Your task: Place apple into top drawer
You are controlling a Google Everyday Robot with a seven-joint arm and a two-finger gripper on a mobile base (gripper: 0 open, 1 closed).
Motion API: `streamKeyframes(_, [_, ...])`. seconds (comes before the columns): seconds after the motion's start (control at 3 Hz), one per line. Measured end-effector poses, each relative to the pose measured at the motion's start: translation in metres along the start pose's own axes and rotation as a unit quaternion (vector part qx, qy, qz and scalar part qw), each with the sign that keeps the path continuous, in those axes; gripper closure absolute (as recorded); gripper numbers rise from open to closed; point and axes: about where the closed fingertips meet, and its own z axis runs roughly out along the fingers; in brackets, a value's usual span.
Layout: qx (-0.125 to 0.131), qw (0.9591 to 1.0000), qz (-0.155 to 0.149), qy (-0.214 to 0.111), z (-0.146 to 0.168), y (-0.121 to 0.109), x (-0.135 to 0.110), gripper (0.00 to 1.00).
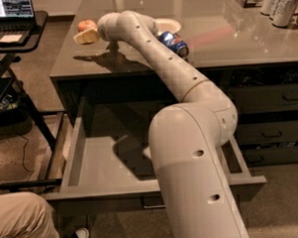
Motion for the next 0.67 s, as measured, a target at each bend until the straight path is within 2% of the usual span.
streamKeyframes(0.67, [0.009, 0.9989, 0.021, -0.040, 0.0159, -0.0081, 0.0002, 0.00])
